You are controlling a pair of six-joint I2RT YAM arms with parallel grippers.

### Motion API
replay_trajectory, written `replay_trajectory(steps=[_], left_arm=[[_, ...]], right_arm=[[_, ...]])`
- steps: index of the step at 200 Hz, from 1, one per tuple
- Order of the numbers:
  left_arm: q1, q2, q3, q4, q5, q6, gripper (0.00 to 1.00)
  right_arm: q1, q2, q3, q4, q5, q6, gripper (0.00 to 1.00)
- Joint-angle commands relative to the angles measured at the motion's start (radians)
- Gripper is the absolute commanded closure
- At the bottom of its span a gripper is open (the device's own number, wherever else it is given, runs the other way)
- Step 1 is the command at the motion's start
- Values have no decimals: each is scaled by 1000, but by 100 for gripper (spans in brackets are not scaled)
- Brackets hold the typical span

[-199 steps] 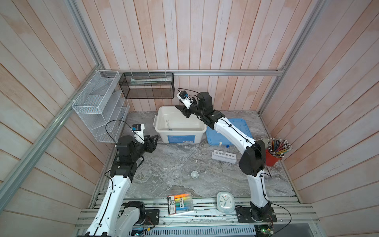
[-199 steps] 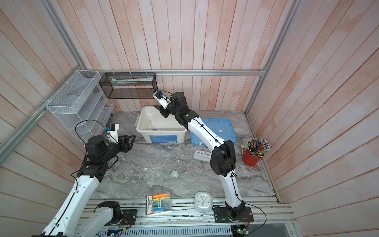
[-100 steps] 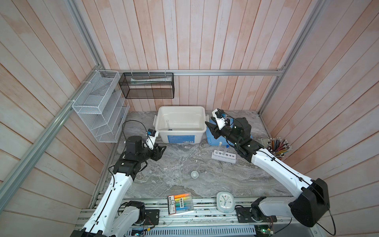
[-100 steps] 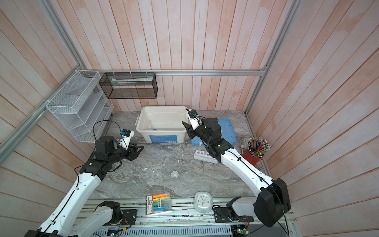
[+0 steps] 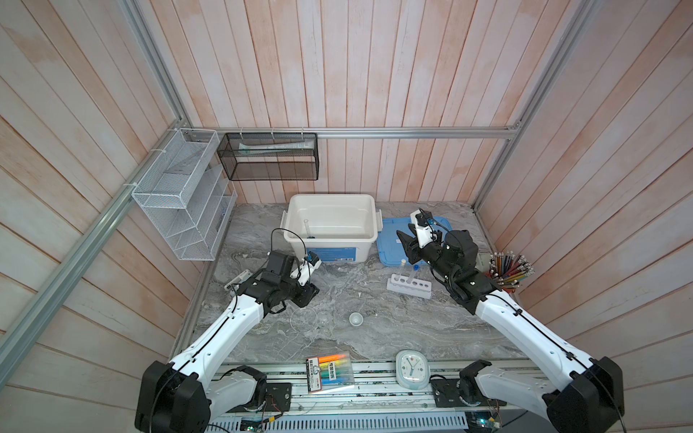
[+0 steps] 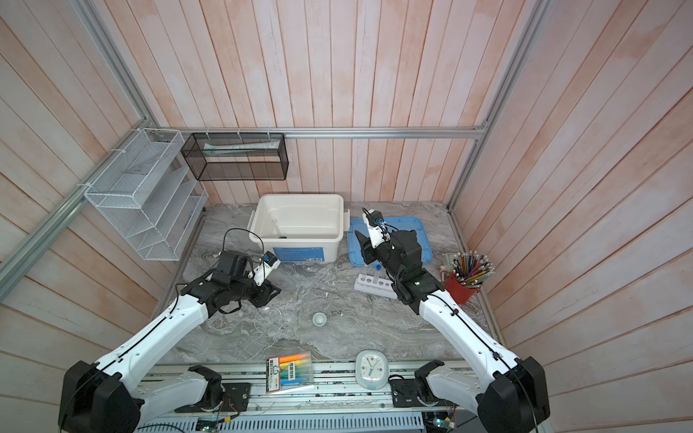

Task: Organize the chemistry lab equipment
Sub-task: 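Raise the right gripper while the left gripper reaches to the glass dish, then lower the left gripper and close it on the clear glass dish rim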

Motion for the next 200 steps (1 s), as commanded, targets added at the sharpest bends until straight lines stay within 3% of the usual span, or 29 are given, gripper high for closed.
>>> replay_trajectory(steps=[1, 33, 200], left_arm=[[-44, 29, -24, -28, -56, 64, 51], [-89, 65, -38, -26, -108, 91, 52], [-192, 231, 11, -50, -146, 145, 58]], right_arm=[[-10, -9, -16, -14, 14, 10, 57], [-16, -1, -18, -17, 12, 12, 57], [-49, 37, -22, -20, -11, 27, 58]])
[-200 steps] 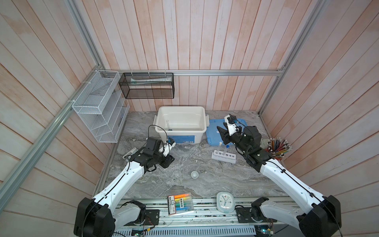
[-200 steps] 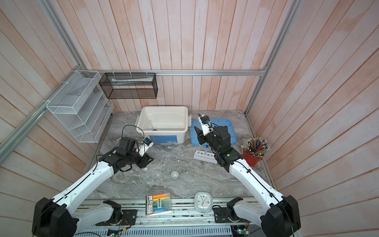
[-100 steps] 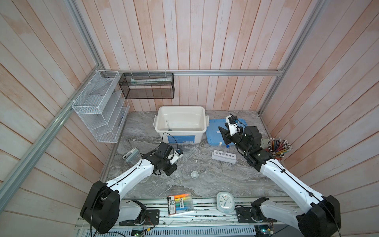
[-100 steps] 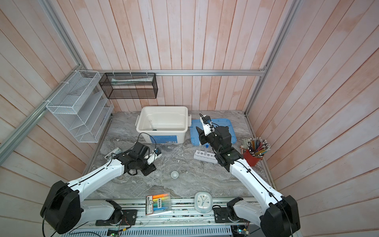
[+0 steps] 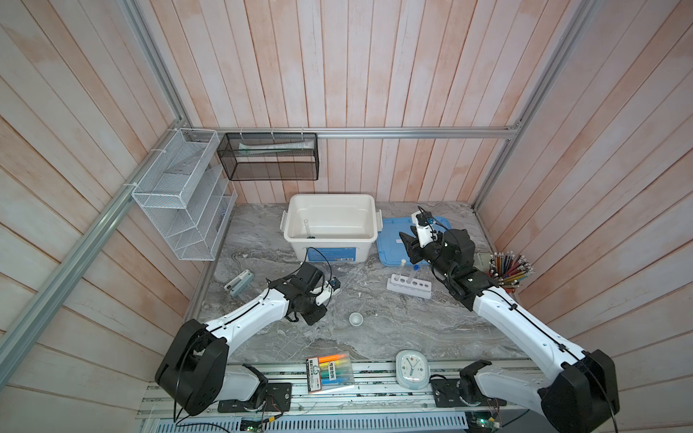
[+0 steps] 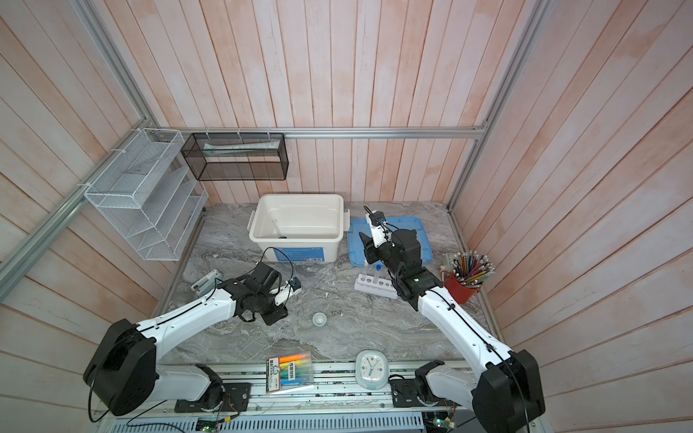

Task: Organize the chemistry lab equipment
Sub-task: 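Lower the left gripper and close it on the clear glass dish rim, then lift the glass dish with the left gripper and carry it into the white bin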

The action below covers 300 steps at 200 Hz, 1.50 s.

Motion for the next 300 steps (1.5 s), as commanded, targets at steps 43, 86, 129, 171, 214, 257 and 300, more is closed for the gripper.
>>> replay_trajectory(steps=[43, 86, 129, 171, 214, 257, 300], left_arm=[[-27, 62, 43, 7, -35, 17, 65], [-29, 58, 35, 20, -32, 9, 71], [-29, 65, 37, 15, -41, 15, 78], [-37, 86, 44, 15, -59, 12, 83], [-41, 81, 58, 10, -71, 21, 90], [-41, 61, 69, 14, -73, 28, 95], [-41, 9, 134, 15, -72, 29, 97]], right_arm=[[-8, -26, -27, -15, 14, 20, 58], [-9, -46, -55, 27, 31, 31, 60], [-11, -53, -61, 27, 30, 32, 60], [-11, -56, -68, 31, 34, 32, 60], [-11, -62, -82, 51, 30, 36, 61], [-11, -51, -76, 53, 26, 37, 61], [-15, -47, -76, 51, 25, 37, 61]])
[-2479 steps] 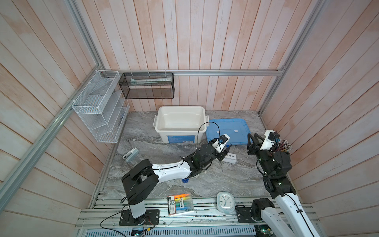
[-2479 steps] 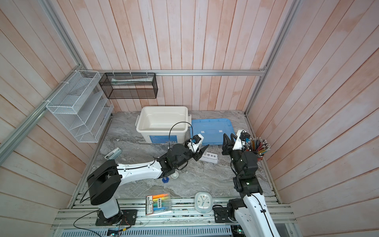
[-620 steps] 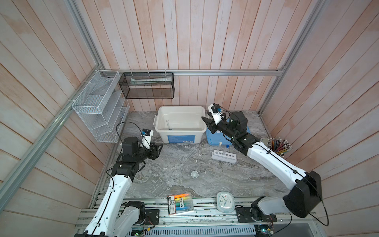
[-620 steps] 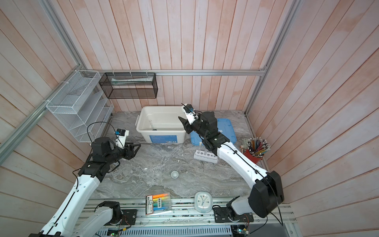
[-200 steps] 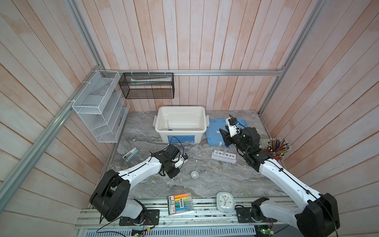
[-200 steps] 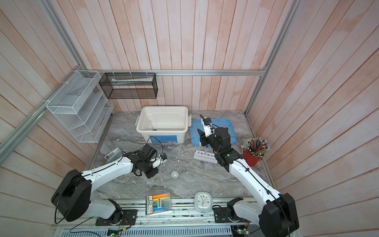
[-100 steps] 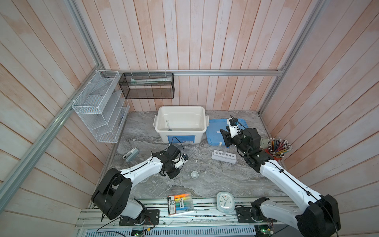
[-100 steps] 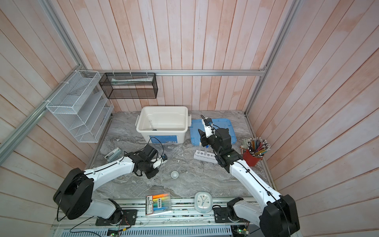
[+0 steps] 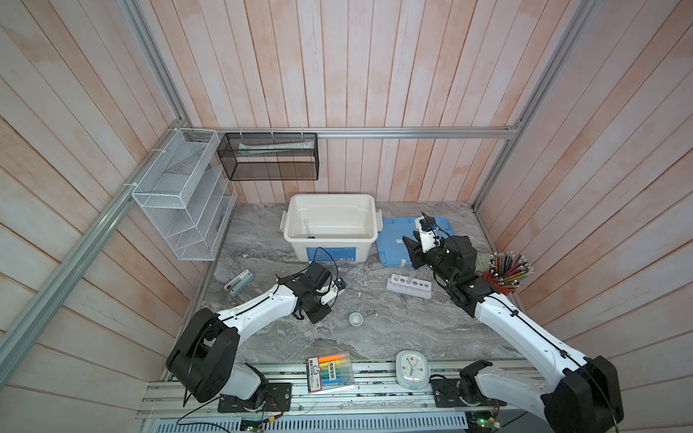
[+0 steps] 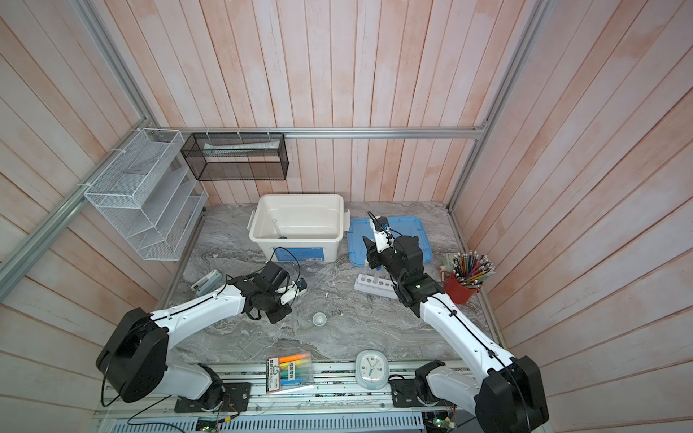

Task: Organize the chemistry lab equipment
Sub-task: 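Lift the glass dish with the left gripper and carry it into the white bin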

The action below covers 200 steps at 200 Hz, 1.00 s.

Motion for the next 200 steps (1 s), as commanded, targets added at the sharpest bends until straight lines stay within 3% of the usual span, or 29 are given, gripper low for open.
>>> replay_trajectory(steps=[1, 47, 72, 121, 200], left_arm=[[-3, -51, 79, 9, 0, 11, 97], [-3, -43, 303, -75, 5, 43, 100], [-2, 8, 439, -68, -49, 65, 100], [30, 284, 799, -56, -108, 52, 100], [178, 716, 1451, -291, 2, 98, 100]], right_arm=[[-8, -3, 0, 19, 3, 14, 61], [-9, -19, -7, 21, 0, 22, 61], [-11, -39, -22, 34, -2, 29, 61], [-12, -53, -41, 62, -27, 56, 62], [-12, -41, -89, 113, -77, 104, 61]])
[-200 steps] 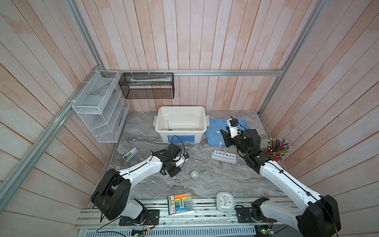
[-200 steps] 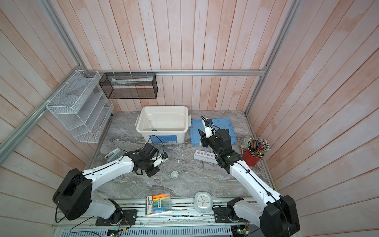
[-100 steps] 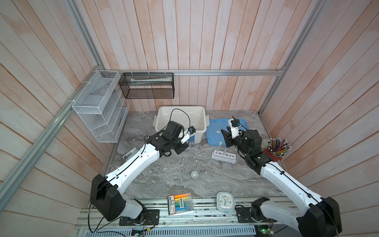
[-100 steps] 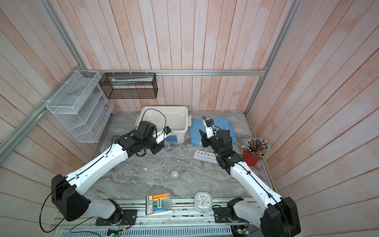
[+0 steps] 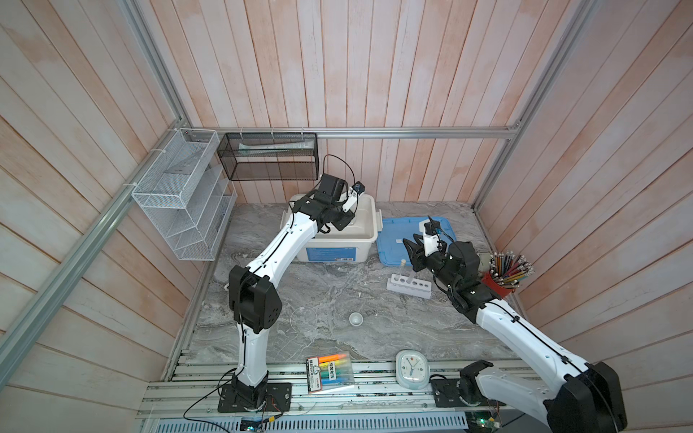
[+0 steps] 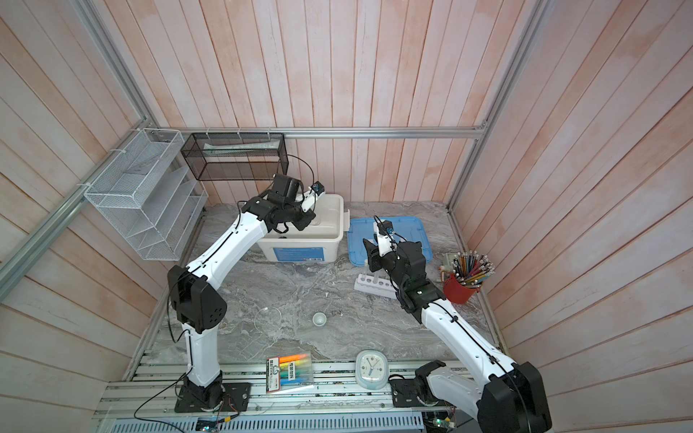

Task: Organize the chemistry lab equipment
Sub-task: 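Lift the glass dish with the left gripper and carry it into the white bin, then lower the glass dish onto the bin floor and open the left gripper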

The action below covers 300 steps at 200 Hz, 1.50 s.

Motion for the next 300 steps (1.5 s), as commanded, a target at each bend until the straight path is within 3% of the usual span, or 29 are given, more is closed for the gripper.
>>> replay_trajectory(steps=[1, 24, 41, 87, 171, 220, 300], left_arm=[[34, 98, 171, -124, 45, 39, 100], [67, 223, 352, -209, 45, 63, 100], [89, 276, 397, -221, 43, 75, 100], [123, 325, 355, -210, 56, 99, 100], [95, 339, 239, -177, 57, 105, 100], [69, 384, 287, -175, 58, 109, 100], [31, 404, 240, -126, 92, 92, 100]], right_arm=[[-5, 0, -12, 37, -31, 27, 62], [-4, 11, -16, 46, -43, 39, 61], [-4, 21, -16, 52, -55, 47, 61], [-4, 44, -7, 52, -66, 56, 61], [-4, 100, 16, 74, -108, 78, 62], [-4, 98, 30, 81, -113, 71, 62], [-4, 128, 36, 97, -126, 71, 62]])
